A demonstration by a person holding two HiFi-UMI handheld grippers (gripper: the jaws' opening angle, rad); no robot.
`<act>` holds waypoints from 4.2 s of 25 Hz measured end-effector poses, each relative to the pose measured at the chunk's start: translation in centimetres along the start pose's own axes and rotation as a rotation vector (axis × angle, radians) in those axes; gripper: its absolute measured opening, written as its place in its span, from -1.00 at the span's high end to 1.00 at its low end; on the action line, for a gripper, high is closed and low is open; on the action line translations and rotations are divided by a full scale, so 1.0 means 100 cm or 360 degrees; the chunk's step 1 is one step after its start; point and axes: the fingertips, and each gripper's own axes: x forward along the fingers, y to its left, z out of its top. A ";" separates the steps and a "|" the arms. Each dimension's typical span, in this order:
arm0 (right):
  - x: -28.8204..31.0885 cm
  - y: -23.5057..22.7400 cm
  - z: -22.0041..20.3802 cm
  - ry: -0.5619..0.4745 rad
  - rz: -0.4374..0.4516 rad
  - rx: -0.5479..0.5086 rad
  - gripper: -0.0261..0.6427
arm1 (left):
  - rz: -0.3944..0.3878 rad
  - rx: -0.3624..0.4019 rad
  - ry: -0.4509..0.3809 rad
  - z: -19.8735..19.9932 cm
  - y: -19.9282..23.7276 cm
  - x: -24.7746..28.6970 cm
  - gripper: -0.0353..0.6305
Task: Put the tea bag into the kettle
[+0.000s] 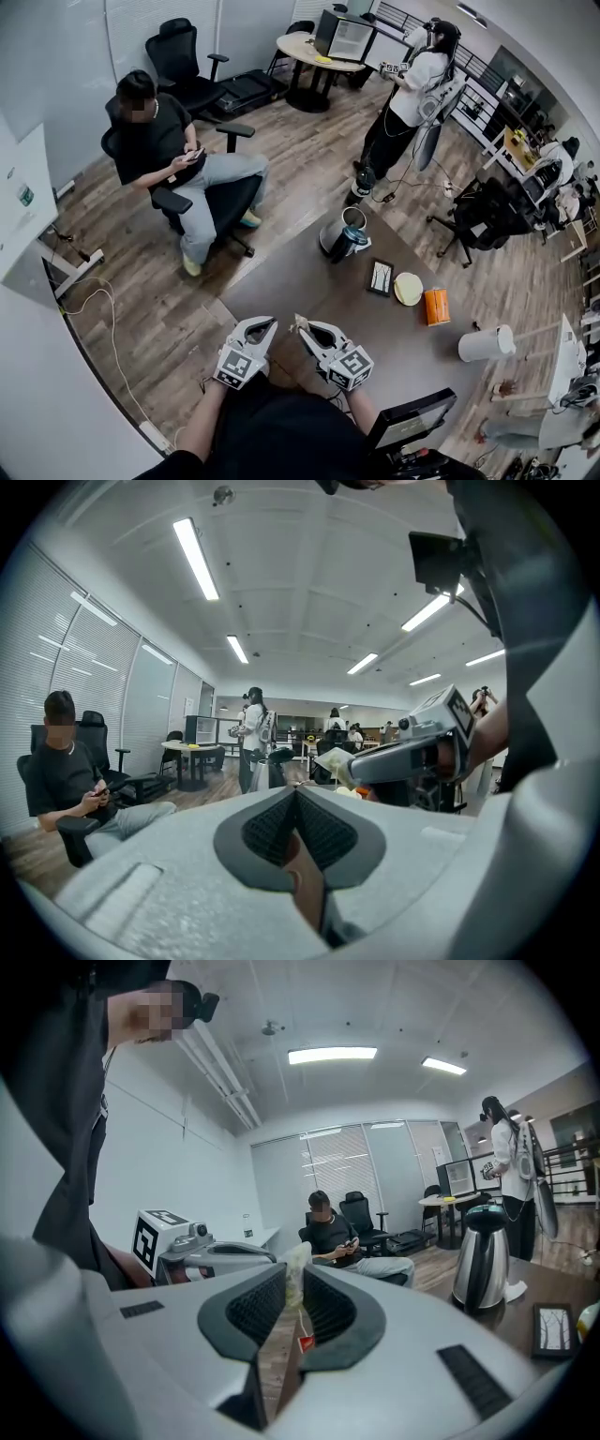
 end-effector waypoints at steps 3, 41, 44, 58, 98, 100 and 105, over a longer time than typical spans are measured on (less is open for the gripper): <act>0.000 -0.002 0.000 -0.0003 -0.0007 -0.0005 0.74 | -0.0009 0.0014 -0.0018 0.002 -0.001 0.001 0.88; 0.000 -0.213 0.131 -0.0308 -0.0341 -0.0093 0.74 | -0.0021 -0.0018 0.0019 -0.006 0.020 0.016 0.88; -0.001 -0.243 0.137 -0.0323 -0.0386 -0.0036 0.74 | 0.0004 -0.0034 0.0026 -0.006 0.027 0.015 0.88; 0.014 -0.347 0.152 -0.0212 -0.0484 -0.0043 0.74 | 0.0163 -0.0069 0.0118 -0.025 0.046 -0.013 0.88; 0.070 -0.462 0.007 0.0902 -0.0554 -0.0362 0.73 | 0.0310 -0.0072 0.0298 -0.056 0.038 -0.024 0.88; 0.072 -0.458 0.001 0.0931 -0.0517 -0.0365 0.73 | 0.0302 -0.0063 0.0308 -0.057 0.038 -0.023 0.88; 0.073 -0.457 -0.001 0.0944 -0.0504 -0.0356 0.73 | 0.0276 -0.0061 0.0327 -0.061 0.037 -0.021 0.88</act>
